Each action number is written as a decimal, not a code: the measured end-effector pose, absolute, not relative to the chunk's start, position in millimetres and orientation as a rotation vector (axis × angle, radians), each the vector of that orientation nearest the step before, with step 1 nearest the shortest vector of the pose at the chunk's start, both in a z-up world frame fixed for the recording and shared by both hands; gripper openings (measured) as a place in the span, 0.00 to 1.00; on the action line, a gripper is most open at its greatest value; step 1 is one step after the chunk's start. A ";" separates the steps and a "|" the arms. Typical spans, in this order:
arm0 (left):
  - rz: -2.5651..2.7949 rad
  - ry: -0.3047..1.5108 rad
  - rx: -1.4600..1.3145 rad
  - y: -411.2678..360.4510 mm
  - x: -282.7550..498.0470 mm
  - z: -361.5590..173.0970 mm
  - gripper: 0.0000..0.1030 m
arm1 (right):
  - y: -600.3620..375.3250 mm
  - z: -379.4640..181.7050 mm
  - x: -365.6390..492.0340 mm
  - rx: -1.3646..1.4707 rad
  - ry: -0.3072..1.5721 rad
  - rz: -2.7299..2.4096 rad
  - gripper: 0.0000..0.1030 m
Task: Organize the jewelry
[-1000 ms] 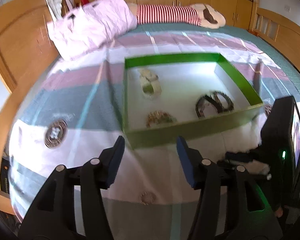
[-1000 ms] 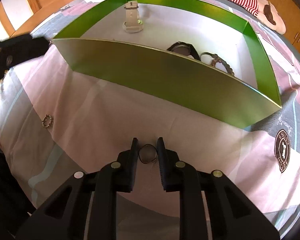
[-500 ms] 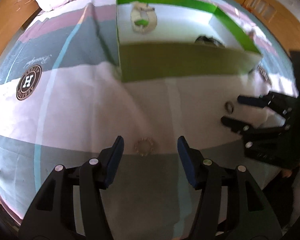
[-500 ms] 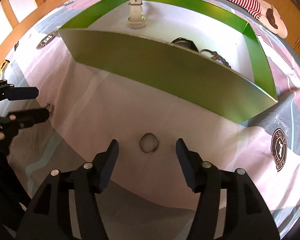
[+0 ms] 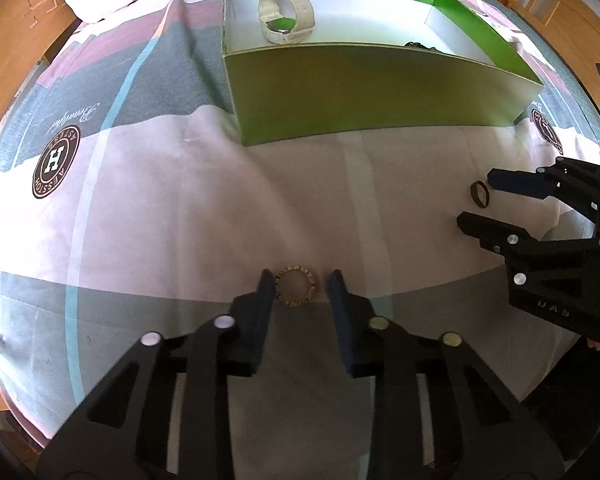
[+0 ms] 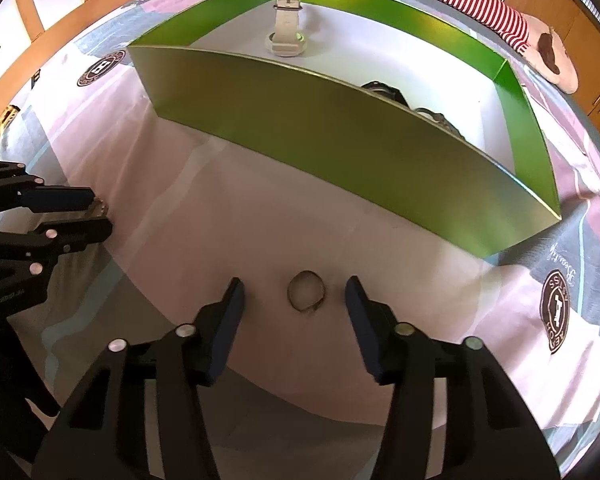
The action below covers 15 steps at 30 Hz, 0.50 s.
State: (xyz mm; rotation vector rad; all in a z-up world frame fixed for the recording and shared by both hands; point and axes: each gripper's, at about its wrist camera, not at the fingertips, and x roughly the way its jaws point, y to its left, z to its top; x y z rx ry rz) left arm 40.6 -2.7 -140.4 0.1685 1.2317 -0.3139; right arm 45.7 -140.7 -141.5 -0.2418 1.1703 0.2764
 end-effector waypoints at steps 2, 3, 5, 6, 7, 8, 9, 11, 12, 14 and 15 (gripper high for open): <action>-0.312 1.230 0.173 -1.5 40.7 -139.4 0.23 | -139.9 -141.4 46.1 -0.236 1.174 0.284 0.43; -0.312 1.229 0.177 -2.1 40.2 -139.3 0.22 | -139.9 -140.6 46.2 -0.233 1.174 0.288 0.39; -0.311 1.227 0.181 -6.2 40.5 -139.2 0.20 | -139.0 -139.9 45.7 -0.229 1.174 0.295 0.31; -0.310 1.225 0.184 -7.1 40.2 -139.1 0.20 | -138.6 -139.6 45.9 -0.228 1.173 0.297 0.27; -0.309 1.224 0.186 -8.9 40.2 -139.3 0.20 | -138.4 -139.1 45.0 -0.230 1.169 0.295 0.25; -0.307 1.222 0.186 -9.8 40.2 -139.0 0.20 | -138.6 -138.4 44.5 -0.234 1.165 0.292 0.21; -0.306 1.221 0.186 -8.9 39.3 -138.6 0.20 | -139.1 -137.9 44.7 -0.232 1.163 0.291 0.21; -0.304 1.214 0.189 -11.8 39.3 -137.4 0.20 | -140.4 -137.2 45.3 -0.228 1.159 0.287 0.20; -0.305 1.211 0.191 -11.4 39.1 -136.4 0.20 | -140.5 -136.7 45.5 -0.227 1.157 0.284 0.20; -0.306 1.204 0.191 -13.5 38.6 -134.8 0.20 | -141.5 -135.3 46.2 -0.223 1.148 0.277 0.20; -0.308 1.200 0.191 -14.3 38.3 -133.4 0.20 | -142.1 -134.6 45.9 -0.220 1.145 0.274 0.20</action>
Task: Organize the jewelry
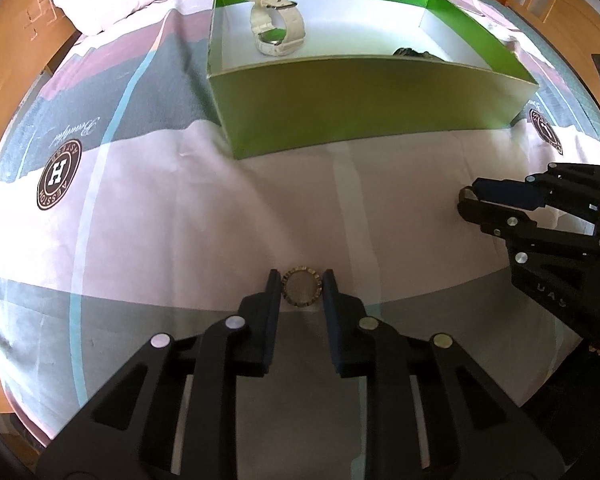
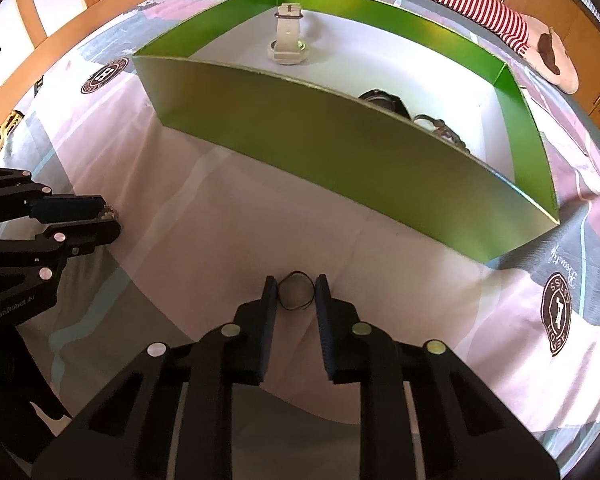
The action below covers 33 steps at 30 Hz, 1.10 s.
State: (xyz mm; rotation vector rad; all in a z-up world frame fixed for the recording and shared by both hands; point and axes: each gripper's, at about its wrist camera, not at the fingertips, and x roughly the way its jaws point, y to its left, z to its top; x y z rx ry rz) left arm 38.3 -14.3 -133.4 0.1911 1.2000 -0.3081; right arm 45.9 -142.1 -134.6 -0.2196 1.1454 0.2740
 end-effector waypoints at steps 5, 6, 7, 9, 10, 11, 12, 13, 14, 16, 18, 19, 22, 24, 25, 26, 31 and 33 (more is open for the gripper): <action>-0.302 1.177 0.172 -11.8 41.5 -124.5 0.20 | -155.3 -128.5 49.9 -0.179 1.122 0.227 0.20; -0.298 1.175 0.169 -10.6 43.1 -124.0 0.20 | -157.9 -128.2 50.4 -0.170 1.122 0.217 0.20; -0.293 1.173 0.168 -9.3 44.0 -124.1 0.20 | -161.0 -127.9 51.7 -0.161 1.121 0.205 0.20; -0.284 1.172 0.176 -10.3 44.8 -125.1 0.20 | -166.3 -128.2 53.6 -0.148 1.122 0.187 0.20; -0.283 1.171 0.179 -10.6 45.4 -126.1 0.20 | -168.5 -128.4 53.3 -0.142 1.125 0.184 0.20; -0.281 1.170 0.183 -11.2 45.8 -126.9 0.20 | -169.7 -128.8 53.9 -0.138 1.128 0.180 0.20; -0.283 1.168 0.187 -12.6 46.0 -127.3 0.20 | -169.9 -128.8 52.7 -0.138 1.129 0.178 0.20; -0.286 1.165 0.189 -13.9 46.4 -127.5 0.20 | -170.1 -128.9 52.3 -0.139 1.130 0.179 0.20; -0.287 1.163 0.189 -14.4 46.8 -127.7 0.20 | -169.7 -128.9 51.7 -0.142 1.131 0.181 0.20; -0.294 1.157 0.188 -17.0 47.3 -127.9 0.20 | -169.3 -128.8 51.2 -0.147 1.133 0.185 0.20; -0.299 1.152 0.191 -19.5 47.5 -128.6 0.20 | -166.9 -130.8 51.7 -0.153 1.139 0.190 0.20; -0.300 1.150 0.193 -20.8 47.5 -129.2 0.20 | -166.4 -131.9 51.9 -0.154 1.143 0.192 0.20; -0.307 1.146 0.196 -24.5 48.0 -131.2 0.21 | -164.2 -136.0 55.3 -0.160 1.161 0.208 0.21; -0.304 1.146 0.195 -25.0 49.2 -132.0 0.21 | -162.7 -136.0 55.3 -0.170 1.163 0.207 0.32; -0.303 1.148 0.190 -24.2 50.2 -131.9 0.21 | -162.7 -134.9 54.6 -0.170 1.161 0.210 0.36; -0.301 1.149 0.183 -22.5 51.0 -131.3 0.21 | -162.5 -133.7 53.8 -0.168 1.160 0.216 0.42; -0.318 1.161 0.163 -16.8 47.6 -127.0 0.46 | -162.4 -132.9 49.0 -0.180 1.170 0.241 0.52; -0.337 1.170 0.150 -15.7 45.1 -126.5 0.50 | -162.1 -135.0 45.5 -0.189 1.179 0.246 0.52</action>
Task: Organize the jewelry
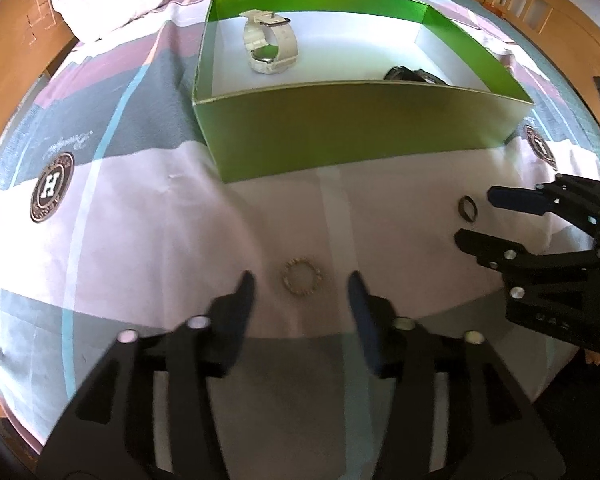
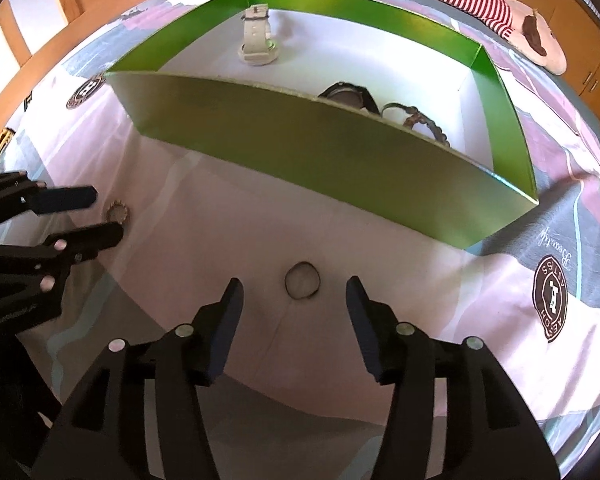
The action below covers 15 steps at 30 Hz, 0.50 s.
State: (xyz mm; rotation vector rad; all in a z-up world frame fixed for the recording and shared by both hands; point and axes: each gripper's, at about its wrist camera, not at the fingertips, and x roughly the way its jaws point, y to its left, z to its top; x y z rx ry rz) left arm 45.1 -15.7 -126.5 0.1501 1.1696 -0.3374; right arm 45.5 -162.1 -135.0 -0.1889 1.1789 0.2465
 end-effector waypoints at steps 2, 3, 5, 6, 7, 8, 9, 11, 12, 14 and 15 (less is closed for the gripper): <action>-0.354 1.177 0.150 -15.9 42.8 -127.2 0.50 | -161.8 -138.3 43.4 -0.202 1.189 0.248 0.53; -0.355 1.179 0.158 -16.6 42.1 -128.3 0.50 | -161.8 -139.4 43.9 -0.205 1.189 0.248 0.53; -0.351 1.193 0.163 -17.1 42.7 -132.2 0.50 | -162.5 -139.0 43.3 -0.204 1.188 0.248 0.53; -0.350 1.201 0.161 -17.2 43.6 -134.5 0.50 | -162.6 -138.2 42.0 -0.203 1.187 0.247 0.52; -0.348 1.208 0.158 -16.5 44.3 -136.4 0.46 | -162.5 -138.1 41.7 -0.203 1.187 0.245 0.52; -0.341 1.208 0.160 -16.5 45.2 -137.8 0.43 | -162.2 -138.4 41.4 -0.203 1.188 0.245 0.52; -0.338 1.204 0.164 -16.1 45.2 -138.0 0.39 | -162.0 -138.4 41.4 -0.203 1.188 0.245 0.52; -0.333 1.193 0.171 -17.0 45.7 -137.7 0.35 | -161.3 -138.2 41.1 -0.205 1.187 0.245 0.52; -0.330 1.190 0.173 -17.2 46.6 -138.1 0.32 | -162.4 -137.9 40.4 -0.205 1.186 0.244 0.52; -0.325 1.180 0.179 -18.0 47.9 -138.5 0.29 | -162.4 -137.6 40.4 -0.203 1.186 0.244 0.52; -0.323 1.173 0.182 -19.1 49.0 -138.8 0.26 | -162.2 -137.4 40.5 -0.203 1.186 0.245 0.52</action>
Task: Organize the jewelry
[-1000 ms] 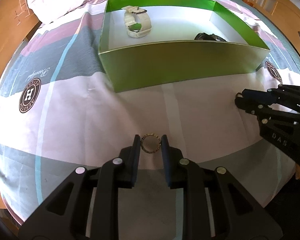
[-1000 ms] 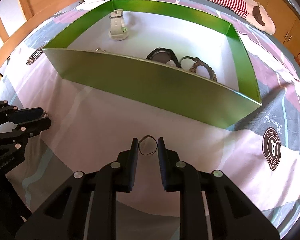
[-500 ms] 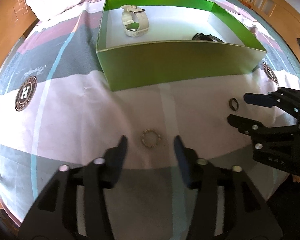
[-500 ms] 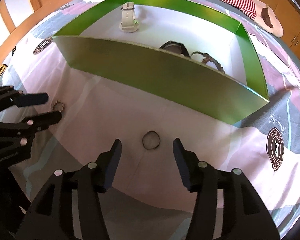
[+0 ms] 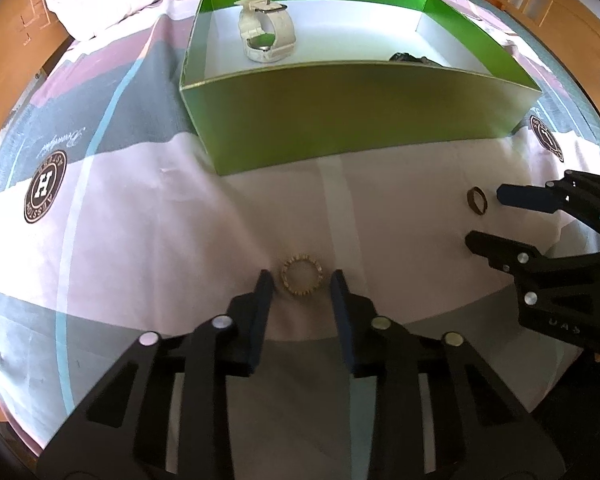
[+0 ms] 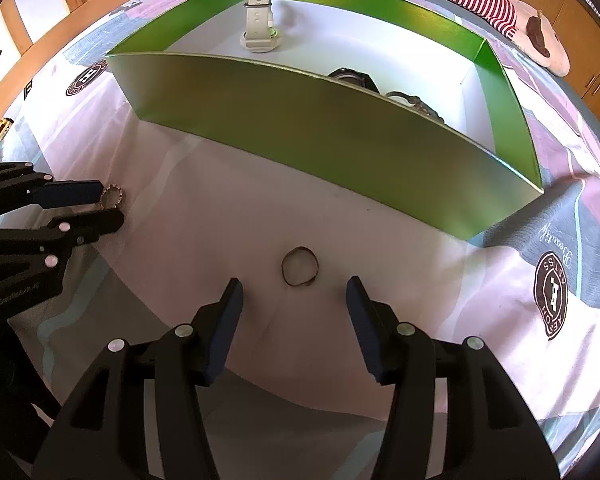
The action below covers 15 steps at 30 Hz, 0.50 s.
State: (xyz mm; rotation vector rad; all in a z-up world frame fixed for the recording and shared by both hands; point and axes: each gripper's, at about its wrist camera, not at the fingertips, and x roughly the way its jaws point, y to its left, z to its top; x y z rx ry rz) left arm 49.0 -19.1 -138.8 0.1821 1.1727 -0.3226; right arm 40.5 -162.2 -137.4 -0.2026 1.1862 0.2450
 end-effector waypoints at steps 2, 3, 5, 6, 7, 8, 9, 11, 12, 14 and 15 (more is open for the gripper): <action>-0.324 1.161 0.182 -20.5 50.5 -138.4 0.23 | -161.6 -137.4 40.8 -0.200 1.186 0.245 0.52; -0.327 1.157 0.175 -20.6 51.2 -138.0 0.22 | -162.6 -137.3 42.6 -0.198 1.186 0.245 0.52; -0.363 1.151 0.133 -20.9 53.4 -135.8 0.21 | -162.5 -136.9 43.4 -0.194 1.186 0.245 0.52; -0.376 1.151 0.119 -22.2 54.6 -135.7 0.21 | -162.3 -136.7 43.8 -0.192 1.186 0.245 0.52; -0.384 1.149 0.108 -23.0 54.9 -134.2 0.21 | -162.6 -136.7 44.5 -0.190 1.186 0.245 0.52; -0.386 1.147 0.106 -23.4 54.7 -133.5 0.21 | -162.8 -136.5 44.7 -0.188 1.186 0.244 0.52; -0.384 1.148 0.115 -23.5 54.7 -133.3 0.21 | -162.9 -136.6 44.9 -0.187 1.185 0.243 0.52; -0.379 1.151 0.118 -21.4 53.3 -133.6 0.21 | -163.0 -137.1 45.6 -0.187 1.184 0.241 0.52; -0.378 1.155 0.118 -20.2 51.9 -133.8 0.21 | -163.2 -137.0 45.9 -0.187 1.183 0.241 0.52; -0.376 1.160 0.123 -19.2 50.7 -134.8 0.21 | -162.8 -136.9 46.6 -0.188 1.183 0.239 0.52; -0.375 1.162 0.128 -19.2 50.5 -135.8 0.22 | -162.2 -136.7 46.9 -0.189 1.182 0.239 0.52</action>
